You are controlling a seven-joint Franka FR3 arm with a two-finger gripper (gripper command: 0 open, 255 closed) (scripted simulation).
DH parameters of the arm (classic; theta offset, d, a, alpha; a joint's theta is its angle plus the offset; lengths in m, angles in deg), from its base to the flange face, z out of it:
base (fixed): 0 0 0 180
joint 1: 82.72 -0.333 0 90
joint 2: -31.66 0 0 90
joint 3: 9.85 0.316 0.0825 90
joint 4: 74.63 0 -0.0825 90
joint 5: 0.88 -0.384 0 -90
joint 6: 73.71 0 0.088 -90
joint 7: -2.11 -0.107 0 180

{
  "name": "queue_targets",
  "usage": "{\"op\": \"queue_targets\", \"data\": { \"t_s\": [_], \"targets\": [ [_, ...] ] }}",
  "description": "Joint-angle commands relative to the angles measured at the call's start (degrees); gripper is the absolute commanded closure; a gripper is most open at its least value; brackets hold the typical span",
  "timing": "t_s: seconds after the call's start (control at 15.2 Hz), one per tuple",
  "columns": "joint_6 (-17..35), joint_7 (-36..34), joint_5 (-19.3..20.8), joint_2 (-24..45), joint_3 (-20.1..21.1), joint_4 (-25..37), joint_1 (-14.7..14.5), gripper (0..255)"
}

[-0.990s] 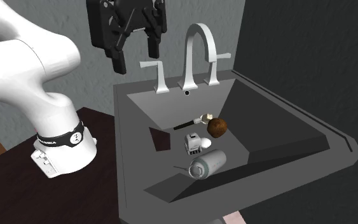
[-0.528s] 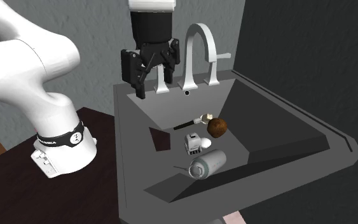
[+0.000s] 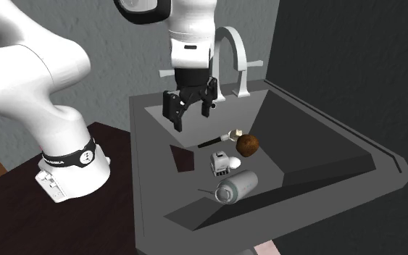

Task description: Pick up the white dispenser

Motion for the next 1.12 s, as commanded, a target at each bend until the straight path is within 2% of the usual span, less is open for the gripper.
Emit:
{"op": "queue_targets", "data": {
  "t_s": [0.0, 0.33, 0.53, 0.66, 0.79, 0.92, 0.99, 1.06],
  "targets": [
    [4.9, -3.73, -1.34, 4.0, 2.81, -0.44, -0.23, 0],
    [16.87, -13.77, -1.23, 16.43, 9.79, 0.62, 1.06, 0],
    [23.9, -22.18, 3.15, 25.29, 13.86, 2.44, 3.27, 0],
    [28.15, -29.96, 9.49, 31.78, 15.75, 4.13, 4.91, 0],
    [31.58, -39.68, 18.73, 38.54, 15.2, 6.34, 4.9, 0],
    [33.97, -49.24, 27.83, 44.87, 11.72, 9.17, 2.03, 0],
    [34.81, -52.5, 30.58, 47.27, 9.37, 10.5, -0.26, 0],
    [35.55, -53.14, 31.49, 48.19, 7.95, 10.69, -1.47, 0]
  ]
}}
